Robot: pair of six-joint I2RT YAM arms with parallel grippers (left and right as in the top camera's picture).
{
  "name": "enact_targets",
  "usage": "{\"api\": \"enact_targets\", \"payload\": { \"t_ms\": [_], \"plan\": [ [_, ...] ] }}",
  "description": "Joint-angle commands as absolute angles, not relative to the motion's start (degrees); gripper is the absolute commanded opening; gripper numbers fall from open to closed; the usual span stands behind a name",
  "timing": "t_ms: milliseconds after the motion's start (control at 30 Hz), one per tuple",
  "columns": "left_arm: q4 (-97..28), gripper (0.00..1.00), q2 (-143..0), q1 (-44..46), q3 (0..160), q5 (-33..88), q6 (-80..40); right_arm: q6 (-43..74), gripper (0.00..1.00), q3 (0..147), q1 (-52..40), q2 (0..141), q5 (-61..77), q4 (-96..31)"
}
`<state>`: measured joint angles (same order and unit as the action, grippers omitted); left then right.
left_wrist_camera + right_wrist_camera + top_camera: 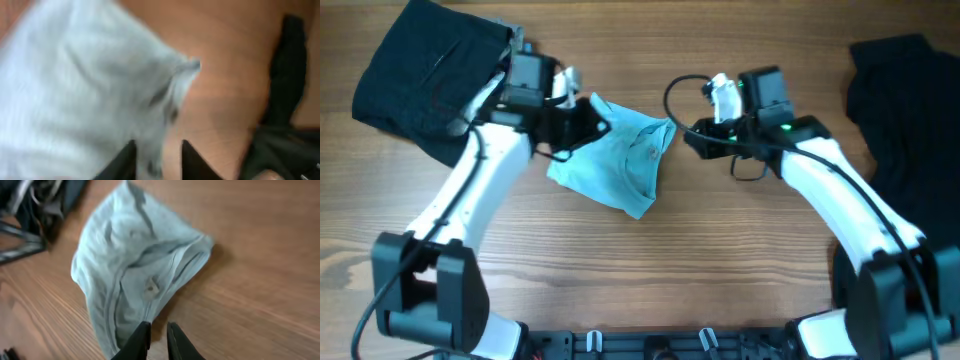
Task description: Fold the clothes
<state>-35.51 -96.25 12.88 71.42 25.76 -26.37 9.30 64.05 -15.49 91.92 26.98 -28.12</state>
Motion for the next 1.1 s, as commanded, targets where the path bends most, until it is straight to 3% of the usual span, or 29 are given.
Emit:
{"api": "enact_targets", "payload": {
  "t_ms": [0,167,300,400,533,567,633,667,767,833,900,1067],
  "plan": [
    [-30.17,0.30,-104.16,21.26,71.46,15.33,-25.76,9.30,0.17,64.93,-13.56,86.65,24.75,-28.42],
    [-26.44,0.07,-118.93,28.25,71.48,16.14,-27.55,10.59,0.16,64.93,-11.75,84.93,23.92,-31.29],
    [-33.17,0.04,-117.84,30.30,71.48,25.80,-27.73,10.50,0.17,64.93,-11.70,84.93,20.82,-33.71],
    [-39.57,0.06,-115.79,29.91,72.34,26.15,-28.14,10.44,0.16,64.93,-11.70,84.93,20.51,-33.69],
    [-54.52,0.20,-108.49,23.16,80.47,25.89,-25.89,8.78,0.14,64.88,-11.73,84.97,20.73,-33.71],
    [-55.92,0.28,-107.04,21.65,81.69,25.78,-24.97,8.75,0.12,64.79,-11.73,84.97,20.75,-33.69],
    [-54.19,0.96,-100.42,13.52,83.13,25.74,-22.90,6.98,0.10,63.81,-11.97,85.32,20.78,-33.71],
    [-54.94,0.97,-99.24,11.64,83.13,26.04,-22.72,6.15,0.09,63.55,-12.23,85.65,21.39,-33.82],
    [-64.40,0.80,-93.56,4.45,83.18,26.98,-20.95,3.84,0.09,63.29,-14.04,86.80,23.20,-34.92],
    [-72.82,0.85,-88.36,0.43,83.15,18.57,-20.12,3.86,0.09,63.31,-15.46,86.78,23.22,-33.85],
    [-75.11,1.00,-84.82,-1.04,80.75,10.87,-22.00,4.12,0.10,63.29,-16.95,86.80,23.20,-32.34],
    [-51.13,1.00,-87.22,-0.86,57.87,27.75,-32.95,22.79,0.12,63.29,-22.35,93.93,31.00,-24.05]
  ]
}}
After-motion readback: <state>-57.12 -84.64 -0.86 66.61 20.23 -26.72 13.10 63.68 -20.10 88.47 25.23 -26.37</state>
